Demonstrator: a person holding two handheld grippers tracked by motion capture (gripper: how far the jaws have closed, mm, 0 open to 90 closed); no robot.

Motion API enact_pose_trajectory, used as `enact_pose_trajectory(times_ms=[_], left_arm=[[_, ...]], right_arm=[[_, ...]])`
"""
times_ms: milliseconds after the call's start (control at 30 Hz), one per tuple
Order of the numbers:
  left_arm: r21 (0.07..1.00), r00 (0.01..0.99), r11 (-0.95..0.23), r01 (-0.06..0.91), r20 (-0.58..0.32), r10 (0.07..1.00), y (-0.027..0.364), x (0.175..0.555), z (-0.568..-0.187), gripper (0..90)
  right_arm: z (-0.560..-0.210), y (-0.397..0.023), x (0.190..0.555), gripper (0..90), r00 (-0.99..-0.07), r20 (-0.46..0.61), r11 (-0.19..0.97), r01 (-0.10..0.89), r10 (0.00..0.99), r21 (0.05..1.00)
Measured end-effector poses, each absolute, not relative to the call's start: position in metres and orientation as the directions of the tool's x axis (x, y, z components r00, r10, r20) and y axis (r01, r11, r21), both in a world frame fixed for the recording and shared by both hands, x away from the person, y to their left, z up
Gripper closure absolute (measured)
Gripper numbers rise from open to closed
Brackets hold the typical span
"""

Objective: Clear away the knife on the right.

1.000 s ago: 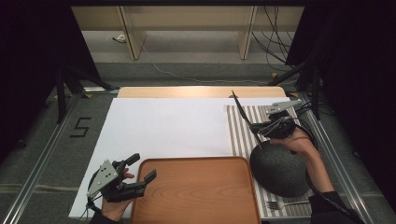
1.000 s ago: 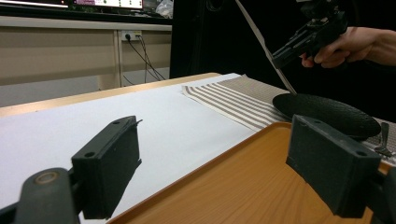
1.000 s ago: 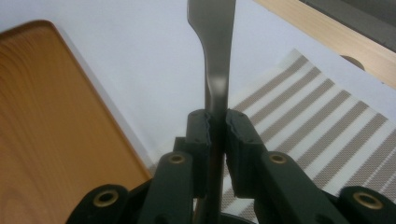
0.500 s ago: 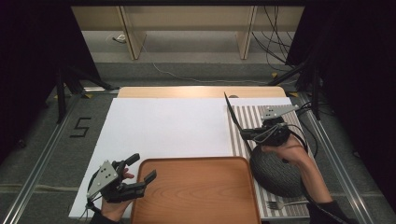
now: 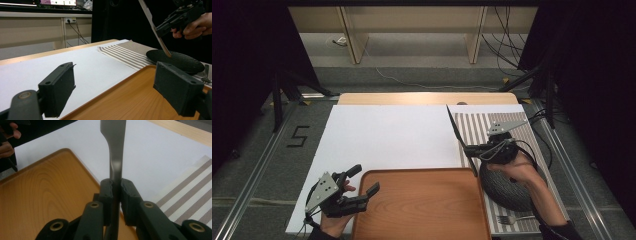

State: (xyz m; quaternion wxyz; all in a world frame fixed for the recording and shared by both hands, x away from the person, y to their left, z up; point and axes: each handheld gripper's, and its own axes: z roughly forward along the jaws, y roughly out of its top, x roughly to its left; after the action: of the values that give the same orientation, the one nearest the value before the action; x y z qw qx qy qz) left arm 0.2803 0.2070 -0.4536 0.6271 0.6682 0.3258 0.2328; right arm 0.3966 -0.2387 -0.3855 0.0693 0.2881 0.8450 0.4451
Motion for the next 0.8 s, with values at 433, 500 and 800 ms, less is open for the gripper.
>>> enact_pose_trajectory(times_ms=[433, 500, 800], left_arm=[[0.990, 0.679, -0.003, 0.143, -0.096, 0.728, 0.207, 0.280, -0.454, 16.4], [0.990, 0.679, -0.003, 0.143, -0.095, 0.728, 0.207, 0.280, -0.454, 16.4], [0.990, 0.679, -0.005, 0.143, -0.095, 0.728, 0.207, 0.280, -0.454, 16.4]], right_arm=[[-0.387, -0.226, 0.380, 80.8, -0.852, 0.196, 0.418, 0.423, 0.485, 0.804], [-0.387, -0.224, 0.377, 80.8, -0.855, 0.190, 0.422, 0.417, 0.482, 0.805], [-0.391, -0.218, 0.365, 80.8, -0.858, 0.202, 0.426, 0.423, 0.471, 0.800]])
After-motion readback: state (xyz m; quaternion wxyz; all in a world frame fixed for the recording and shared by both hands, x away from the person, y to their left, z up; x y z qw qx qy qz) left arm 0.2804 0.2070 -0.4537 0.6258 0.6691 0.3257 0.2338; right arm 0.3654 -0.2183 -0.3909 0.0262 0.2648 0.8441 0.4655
